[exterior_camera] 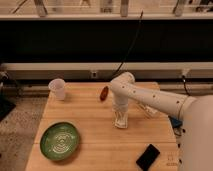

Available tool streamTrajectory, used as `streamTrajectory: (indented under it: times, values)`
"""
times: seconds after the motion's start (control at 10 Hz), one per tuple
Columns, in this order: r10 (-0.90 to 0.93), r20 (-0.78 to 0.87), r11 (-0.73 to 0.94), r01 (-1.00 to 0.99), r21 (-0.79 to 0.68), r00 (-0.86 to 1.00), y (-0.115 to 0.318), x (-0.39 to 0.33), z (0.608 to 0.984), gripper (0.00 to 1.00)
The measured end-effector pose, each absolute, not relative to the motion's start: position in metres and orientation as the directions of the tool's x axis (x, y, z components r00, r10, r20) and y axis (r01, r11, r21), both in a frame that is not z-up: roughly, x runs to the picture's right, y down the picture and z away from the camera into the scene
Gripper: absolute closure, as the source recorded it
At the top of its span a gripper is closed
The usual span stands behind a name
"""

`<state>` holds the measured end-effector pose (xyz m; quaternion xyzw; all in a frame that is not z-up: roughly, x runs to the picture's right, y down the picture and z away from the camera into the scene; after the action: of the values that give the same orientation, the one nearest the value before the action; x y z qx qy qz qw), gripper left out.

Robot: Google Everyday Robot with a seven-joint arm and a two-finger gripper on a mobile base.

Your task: Wipe the white sponge on the table

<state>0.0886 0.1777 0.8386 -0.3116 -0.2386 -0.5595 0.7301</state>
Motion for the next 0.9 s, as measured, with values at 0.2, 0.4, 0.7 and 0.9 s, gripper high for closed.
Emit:
streamTrajectory:
  times: [0.2, 0.4, 0.7, 0.9]
  values:
    - [-0.673, 0.702, 0.164, 0.973, -0.164, 0.232, 0.181, 0.08, 0.836, 1.0]
    - [-0.67, 0.709, 0.152, 0.975, -0.161, 0.221, 0.194, 0.083, 0.825, 1.0]
    - [-0.674, 0.709, 0.149, 0.978, -0.143, 0.206, 0.196, 0.07, 0.825, 1.0]
    - [-0.674, 0.709, 0.151, 0.978, -0.143, 0.208, 0.199, 0.072, 0.824, 1.0]
